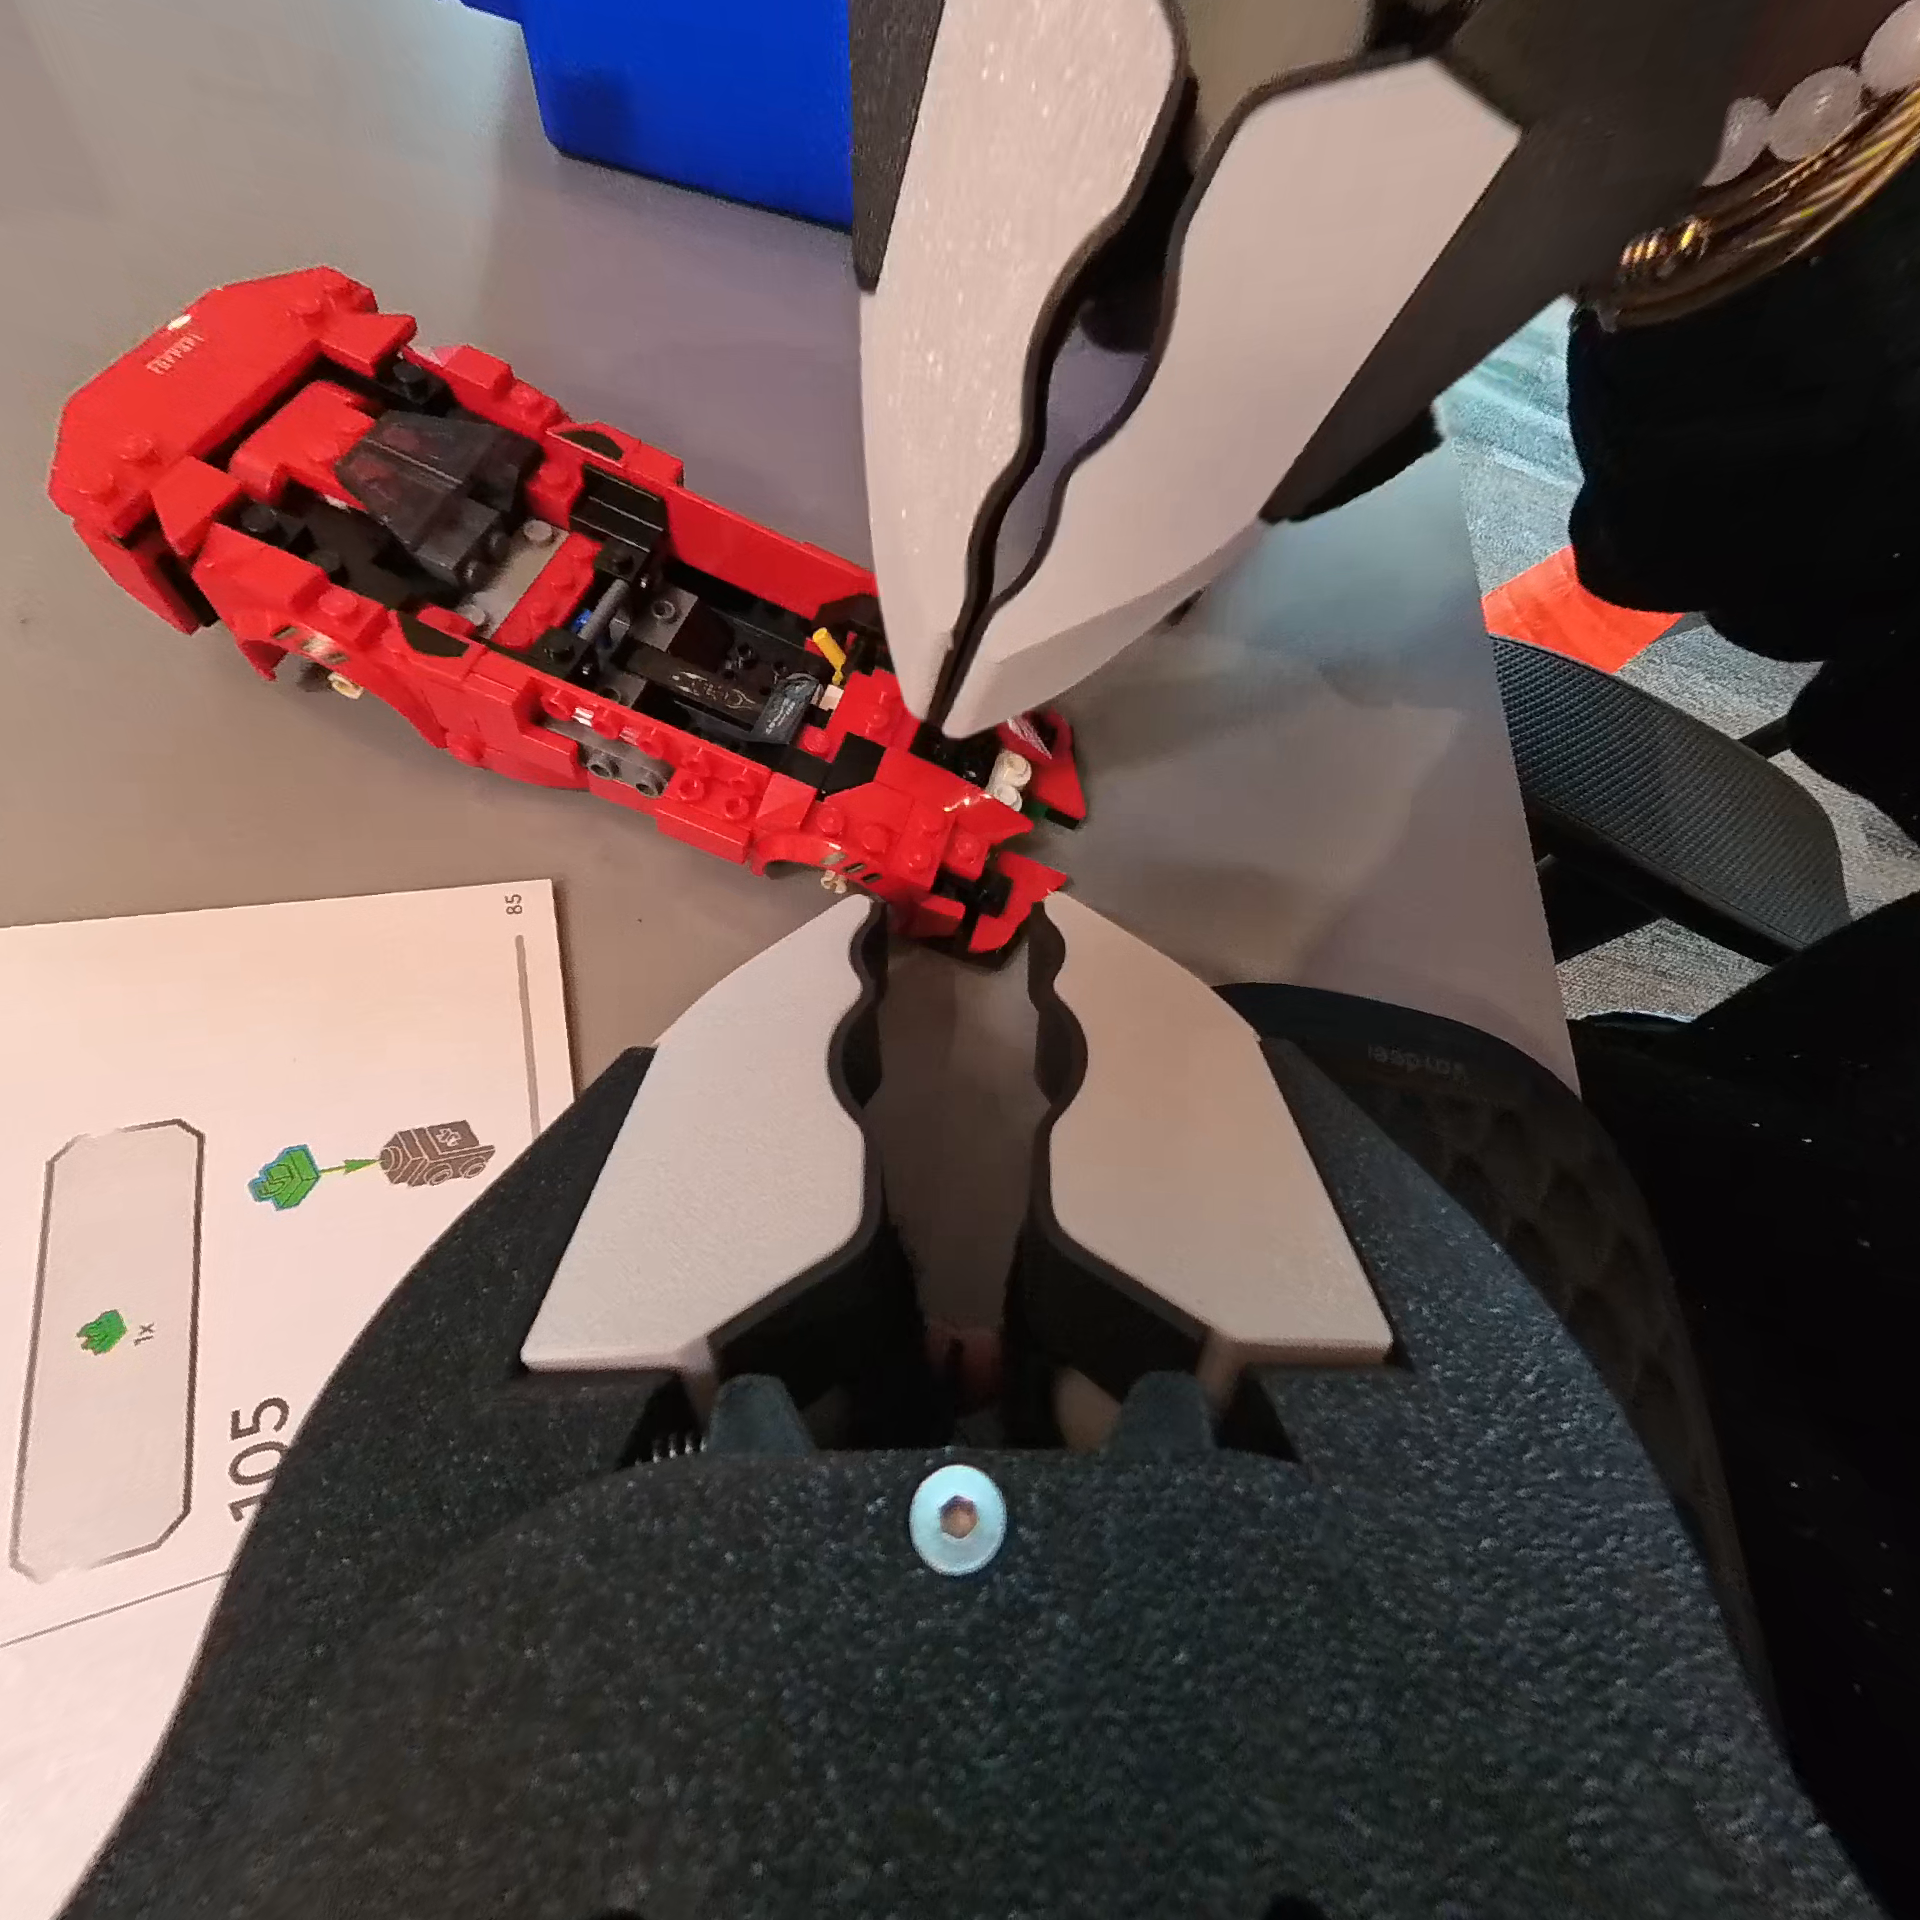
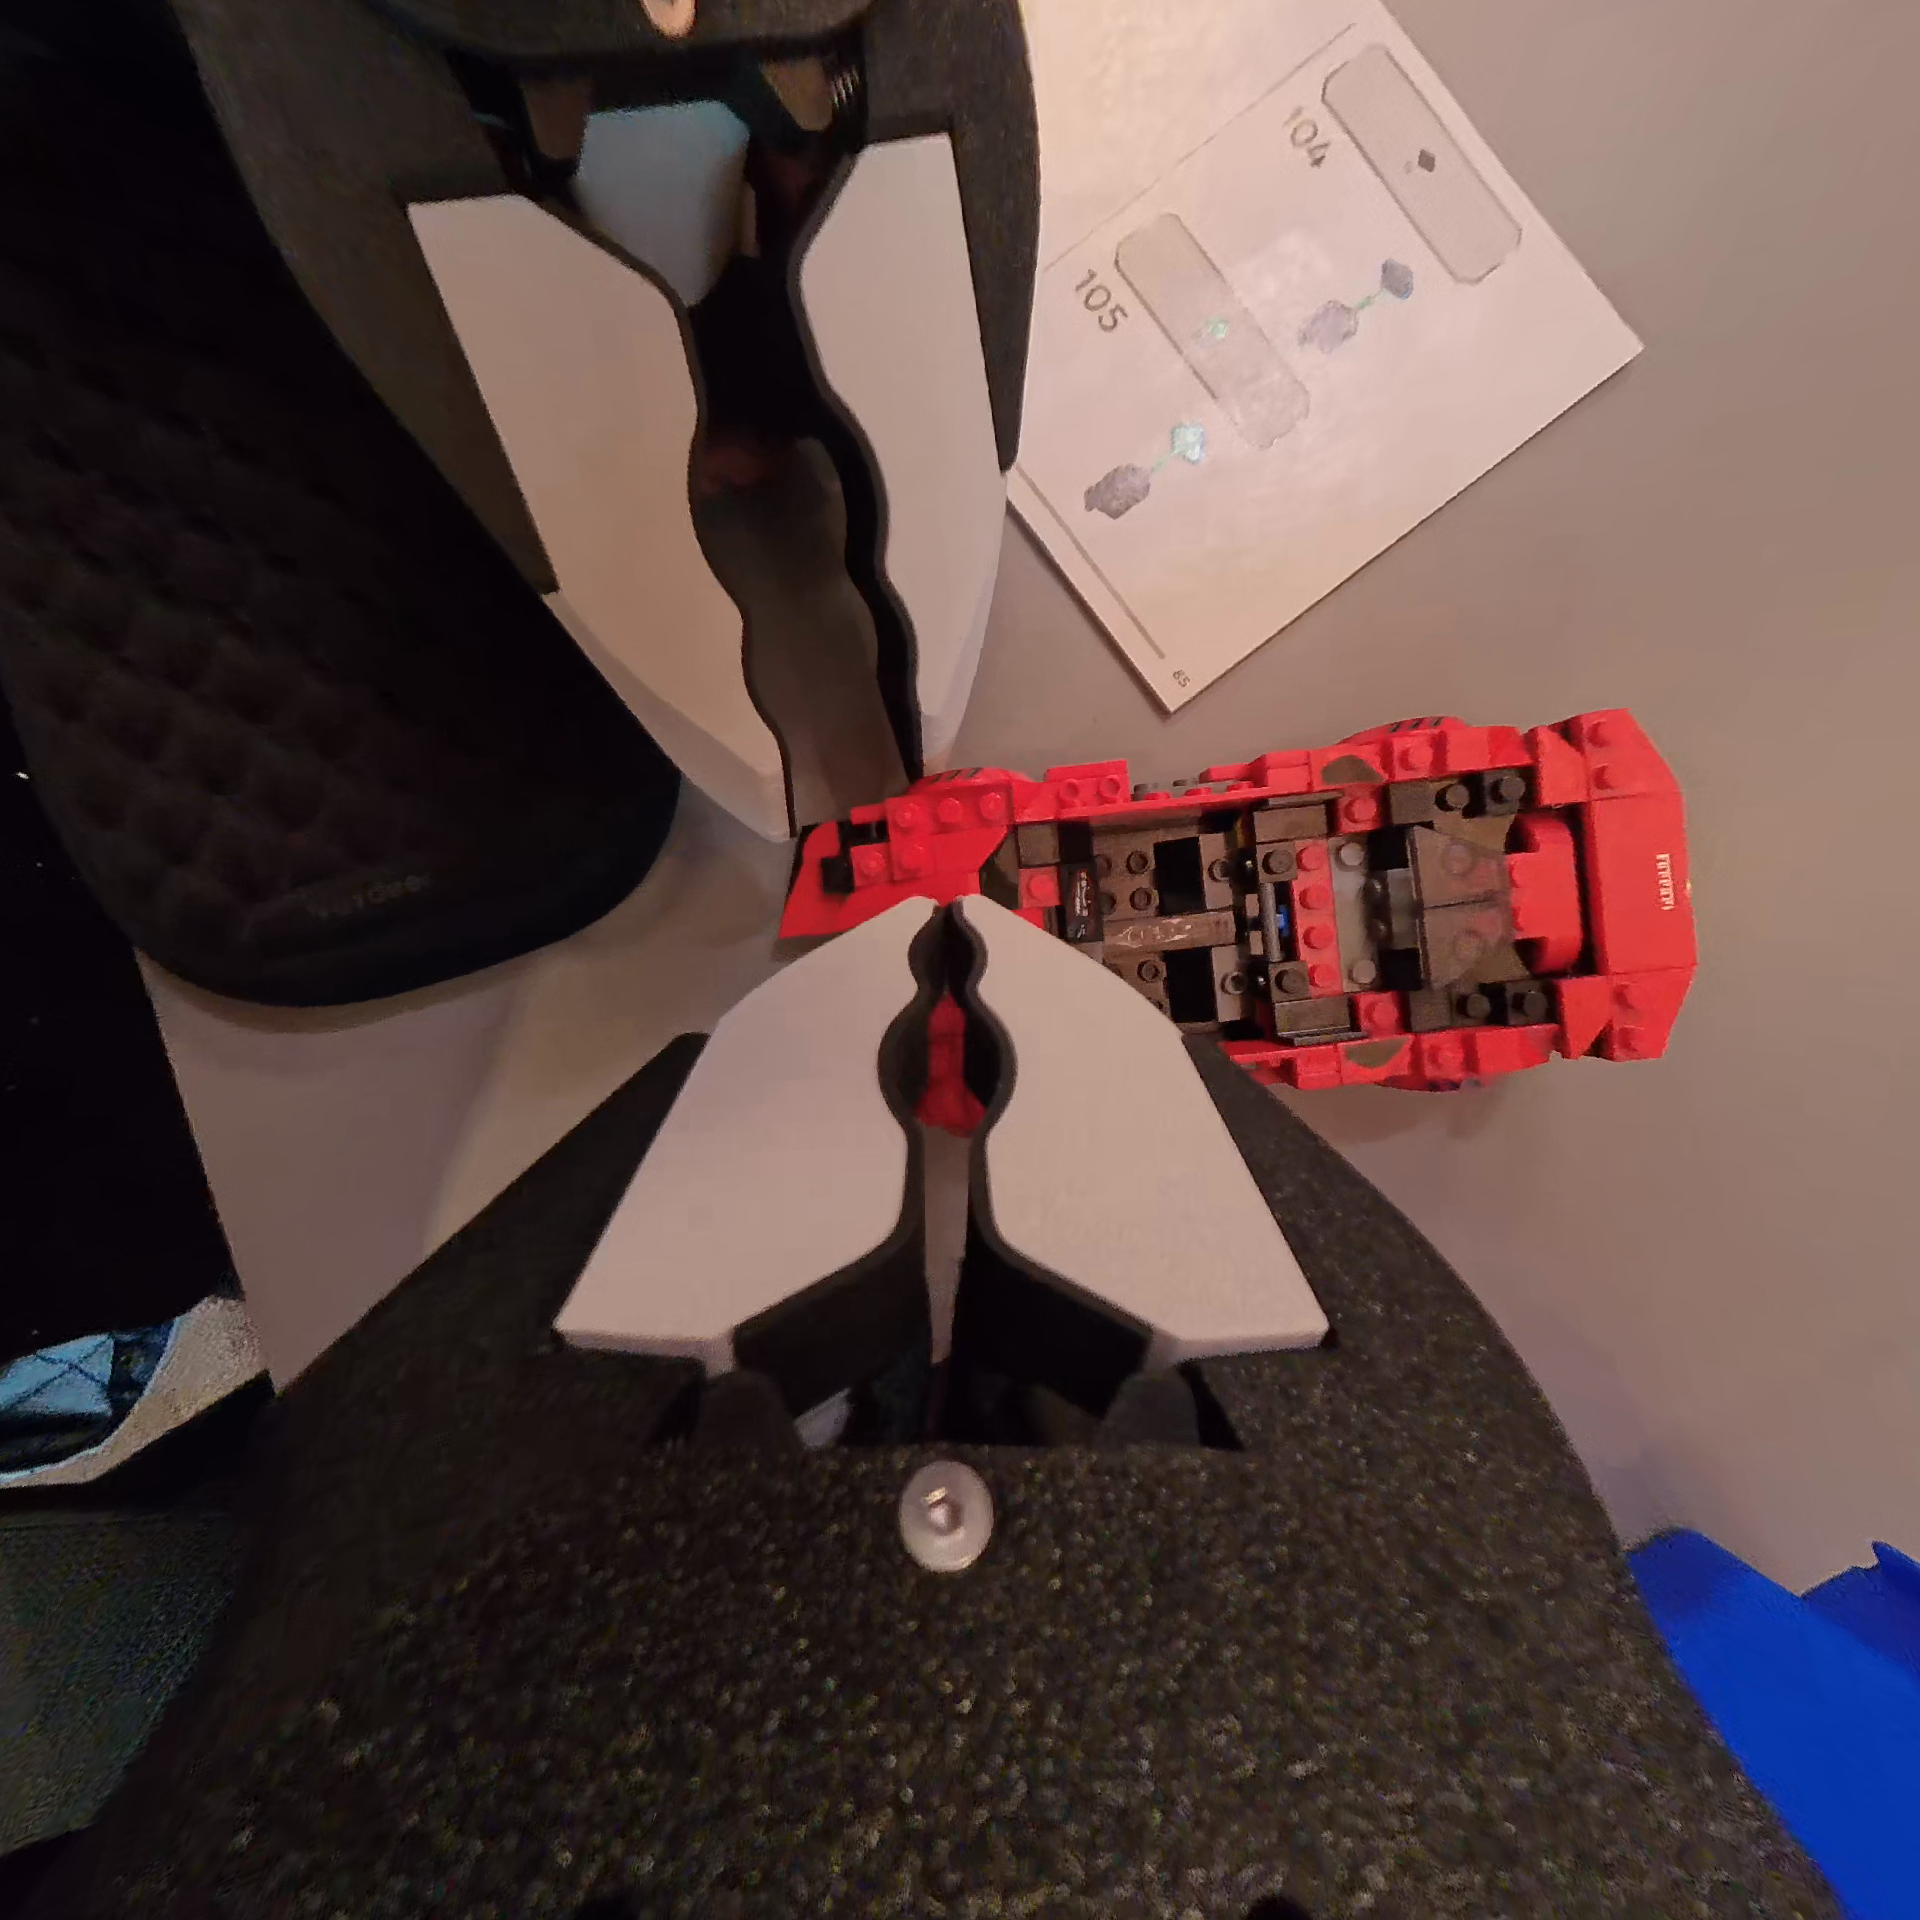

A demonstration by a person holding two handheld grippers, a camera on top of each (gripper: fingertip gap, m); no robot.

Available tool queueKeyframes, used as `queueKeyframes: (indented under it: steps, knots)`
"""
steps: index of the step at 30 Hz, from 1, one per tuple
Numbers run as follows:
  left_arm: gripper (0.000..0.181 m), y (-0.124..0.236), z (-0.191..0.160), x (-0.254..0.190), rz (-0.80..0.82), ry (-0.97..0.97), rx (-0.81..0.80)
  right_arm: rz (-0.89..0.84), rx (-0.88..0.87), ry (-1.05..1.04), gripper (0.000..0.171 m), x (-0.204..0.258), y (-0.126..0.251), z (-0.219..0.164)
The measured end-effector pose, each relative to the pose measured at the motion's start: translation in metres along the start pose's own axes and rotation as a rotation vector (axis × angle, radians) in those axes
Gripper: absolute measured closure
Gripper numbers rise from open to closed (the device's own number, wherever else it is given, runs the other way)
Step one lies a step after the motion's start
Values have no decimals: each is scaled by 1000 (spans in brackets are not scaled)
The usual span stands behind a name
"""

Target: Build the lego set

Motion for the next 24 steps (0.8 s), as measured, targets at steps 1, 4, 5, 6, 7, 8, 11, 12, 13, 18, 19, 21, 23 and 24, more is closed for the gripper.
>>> queueKeyframes:
  steps: [1, 4, 5, 6, 7, 8, 11, 12, 13, 18, 19, 21, 23, 24]
  knots:
    - [156, 0, 0, 0, 0, 2, -1, 0, -17, -6, 171, 0, 2, 1]
    - [156, 0, 0, 0, 2, 3, -3, -44, -50, -24, 171, -6, 15, 2]
    - [156, 0, 0, 0, 3, 3, -4, -61, -59, -34, 171, -8, 20, 1]
    - [156, 1, 0, 0, 4, 3, -6, -77, -65, -49, 160, -8, 26, -1]
    - [156, 1, 0, 0, 5, 2, -8, -94, -67, -66, 156, -8, 31, -4]
    - [156, 1, 1, 0, 7, 2, -11, -110, -69, -84, 155, -7, 37, -8]
    - [156, 3, 1, 0, 11, 1, -21, -158, -68, -151, 155, 0, 49, -29]
    - [156, 3, 1, 0, 14, 0, -24, -171, -54, -180, 154, 4, 51, -40]
    - [156, 4, 1, -1, 16, -2, -26, -185, -35, -209, 154, 7, 53, -51]
    - [155, 8, 1, -5, 31, -20, -22, -222, 84, -285, 151, 22, 44, -96]
    - [155, 9, 2, -5, 36, -25, -22, -233, 98, -287, 152, 23, 43, -100]
    - [155, 12, 2, -7, 48, -33, -23, -246, 100, -289, 153, 22, 41, -104]
    - [155, 14, 3, -9, 58, -38, -25, -246, 95, -286, 156, 22, 39, -105]
    - [155, 15, 3, -9, 63, -41, -25, -249, 104, -285, 156, 21, 37, -107]
Point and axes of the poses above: each gripper's, where its closed fingertips meet, y back along the fingers, z out of its top, x = y × z across the jaws, the point moved 3 cm from there along y, back along the fingers, and after that the axes turned 13 degrees about -y, right-handed, at the moved point
